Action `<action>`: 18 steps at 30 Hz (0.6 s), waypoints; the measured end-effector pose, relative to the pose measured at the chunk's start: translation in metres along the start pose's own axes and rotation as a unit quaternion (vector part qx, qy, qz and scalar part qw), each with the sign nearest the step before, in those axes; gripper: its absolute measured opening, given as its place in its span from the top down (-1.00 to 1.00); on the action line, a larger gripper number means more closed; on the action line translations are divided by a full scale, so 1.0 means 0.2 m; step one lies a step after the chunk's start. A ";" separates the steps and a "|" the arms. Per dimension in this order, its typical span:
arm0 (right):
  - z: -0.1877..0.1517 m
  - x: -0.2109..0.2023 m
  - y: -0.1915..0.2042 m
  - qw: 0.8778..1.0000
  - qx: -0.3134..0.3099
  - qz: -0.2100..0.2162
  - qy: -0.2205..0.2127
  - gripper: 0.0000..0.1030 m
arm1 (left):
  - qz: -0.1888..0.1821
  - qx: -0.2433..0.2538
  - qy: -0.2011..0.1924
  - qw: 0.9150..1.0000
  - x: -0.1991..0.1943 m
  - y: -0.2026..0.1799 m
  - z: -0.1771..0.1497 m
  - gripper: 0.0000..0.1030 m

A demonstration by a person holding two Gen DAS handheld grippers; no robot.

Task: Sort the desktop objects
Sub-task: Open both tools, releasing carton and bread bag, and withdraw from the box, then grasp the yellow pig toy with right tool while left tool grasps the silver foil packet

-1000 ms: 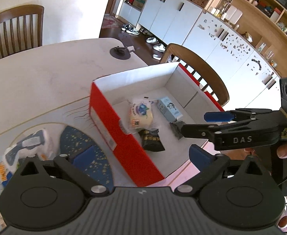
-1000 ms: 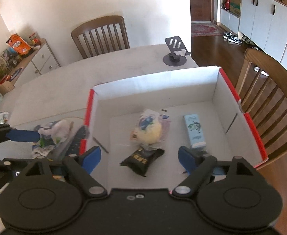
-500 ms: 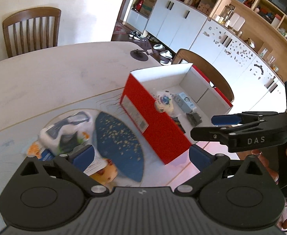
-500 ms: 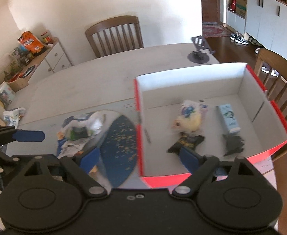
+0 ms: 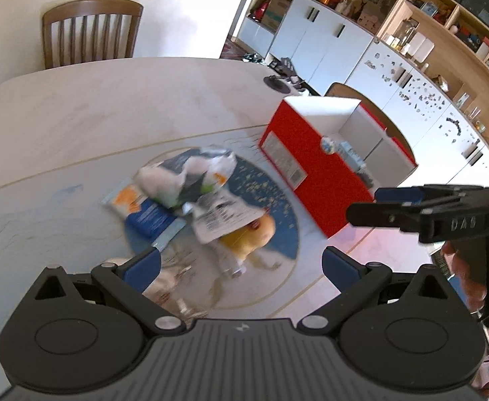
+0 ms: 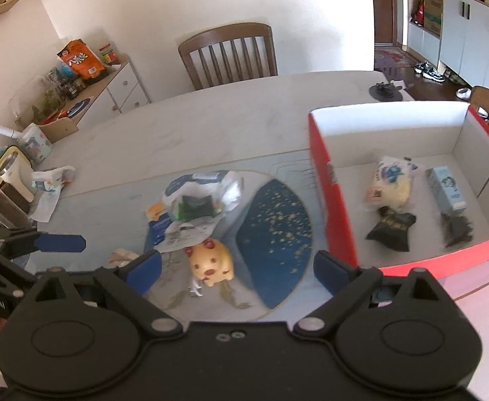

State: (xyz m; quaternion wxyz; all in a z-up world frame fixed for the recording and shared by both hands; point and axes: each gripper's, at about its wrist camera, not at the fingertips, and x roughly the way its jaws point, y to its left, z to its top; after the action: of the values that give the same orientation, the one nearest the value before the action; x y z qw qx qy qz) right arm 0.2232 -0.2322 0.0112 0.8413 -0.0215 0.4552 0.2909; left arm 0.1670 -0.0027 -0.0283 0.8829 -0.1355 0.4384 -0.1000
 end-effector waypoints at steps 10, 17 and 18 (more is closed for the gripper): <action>-0.04 0.08 0.08 1.000 -0.004 0.004 0.015 -0.90 | 0.008 -0.013 0.016 1.000 0.01 0.12 -0.13 -1.00; -0.07 0.17 0.11 0.999 -0.010 0.011 0.033 -0.89 | 0.015 -0.036 0.030 0.999 0.08 0.18 -0.19 -1.00; -0.07 0.19 0.11 0.999 -0.010 0.012 0.035 -0.89 | 0.019 -0.041 0.034 0.998 0.10 0.19 -0.20 -1.00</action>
State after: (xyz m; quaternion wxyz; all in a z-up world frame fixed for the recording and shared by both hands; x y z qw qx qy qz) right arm 0.2170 -0.2004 -0.0214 0.8211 -0.0344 0.4814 0.3049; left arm 0.1499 0.0221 -0.0786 0.8629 -0.1600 0.4743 -0.0698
